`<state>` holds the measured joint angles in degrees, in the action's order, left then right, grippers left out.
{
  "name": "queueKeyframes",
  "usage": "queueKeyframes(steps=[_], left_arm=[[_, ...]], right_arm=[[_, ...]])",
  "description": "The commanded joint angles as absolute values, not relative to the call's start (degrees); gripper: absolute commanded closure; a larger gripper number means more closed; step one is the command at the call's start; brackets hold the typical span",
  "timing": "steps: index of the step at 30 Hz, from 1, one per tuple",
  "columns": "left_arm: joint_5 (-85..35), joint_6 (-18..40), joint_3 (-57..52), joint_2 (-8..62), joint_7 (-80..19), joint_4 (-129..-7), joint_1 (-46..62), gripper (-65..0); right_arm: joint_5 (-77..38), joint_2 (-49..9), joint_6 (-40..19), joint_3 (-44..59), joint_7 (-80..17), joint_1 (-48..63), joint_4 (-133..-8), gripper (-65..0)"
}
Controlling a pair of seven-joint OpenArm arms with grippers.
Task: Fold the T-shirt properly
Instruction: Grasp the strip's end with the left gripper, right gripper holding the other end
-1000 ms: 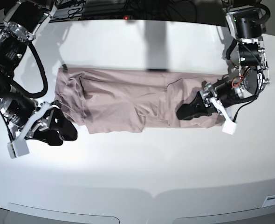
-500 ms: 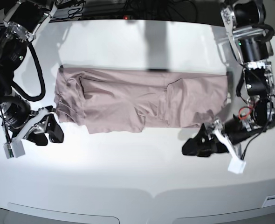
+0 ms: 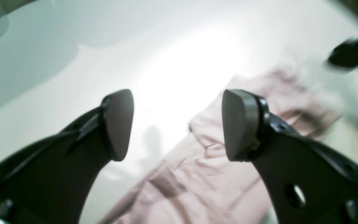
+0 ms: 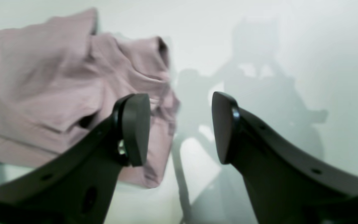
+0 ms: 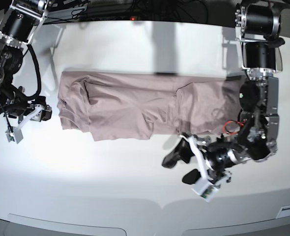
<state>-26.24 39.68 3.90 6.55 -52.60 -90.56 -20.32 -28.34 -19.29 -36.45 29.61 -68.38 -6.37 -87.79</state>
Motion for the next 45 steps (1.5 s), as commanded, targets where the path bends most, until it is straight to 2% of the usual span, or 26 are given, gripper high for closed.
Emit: queueKeyframes(steps=[1, 3, 6, 11, 16, 21, 26, 30, 33, 36, 39, 41, 44, 45], left_arm=[[-23.7, 39.8, 5.8, 6.7, -50.3, -91.6, -21.8, -42.9], [-15.7, 38.2, 10.2, 6.7, -48.6, -91.6, -21.8, -42.9], [-5.3, 32.2, 16.1, 6.7, -47.2, -91.6, -21.7, -42.9], [1.6, 25.4, 22.5, 6.7, -48.1, -91.6, -21.5, -42.9], [4.4, 23.3, 23.8, 6.7, -48.8, -91.6, -20.4, -42.9], [5.1, 20.2, 23.8, 8.3, -53.5, -91.6, -18.5, -42.9], [5.1, 19.1, 23.8, 12.6, -52.6, -91.6, -13.3, -42.9], [5.1, 15.4, 23.7, 15.7, -49.9, -91.6, -8.6, -42.9], [5.0, 14.7, 23.7, 16.4, -49.1, -91.6, -5.7, -42.9], [4.9, 14.7, 23.7, 16.4, -47.6, -91.6, -3.2, -42.9], [4.9, 14.7, 23.7, 16.3, -45.1, -91.6, -1.5, -42.9], [4.9, 14.7, 23.7, 16.3, -44.9, -91.6, -1.1, -42.9], [4.9, 14.7, 23.7, 16.3, -44.4, -91.6, -1.1, -42.9], [4.9, 14.7, 23.7, 16.3, -43.5, -91.6, -1.1, -42.9]], right_arm=[[-28.9, -20.6, -36.5, 29.8, -67.6, -7.4, -87.3, -33.1], [-28.9, -21.0, -36.6, 29.8, -67.6, -7.5, -84.4, -38.8], [-29.1, -21.1, -36.6, 29.8, -67.0, -7.4, -80.3, -45.6], [-32.1, -21.1, -36.7, 29.8, -66.9, -7.5, -75.8, -45.9], [-36.7, -21.1, -38.4, 29.8, -67.1, -7.5, -70.3, -45.9], [-42.0, -20.0, -40.0, 29.7, -68.4, -7.5, -66.2, -45.8], [-43.9, -18.1, -40.0, 29.6, -71.0, -7.5, -66.1, -45.8], [-44.2, -16.6, -40.0, 29.5, -71.0, -7.6, -66.1, -45.8], [-44.2, -15.9, -40.0, 29.5, -71.2, -7.6, -66.1, -45.6], [-45.1, -15.4, -40.0, 29.5, -70.9, -7.7, -66.1, -41.7], [-45.9, -15.4, -40.0, 29.5, -70.3, -7.7, -66.1, -32.9], [-45.9, -15.4, -40.0, 29.5, -69.8, -7.7, -66.1, -22.1], [-47.4, -15.4, -40.0, 29.5, -69.7, -7.7, -66.1, -0.2], [-47.9, -15.4, -40.0, 29.5, -69.6, -7.7, -66.1, 0.0]])
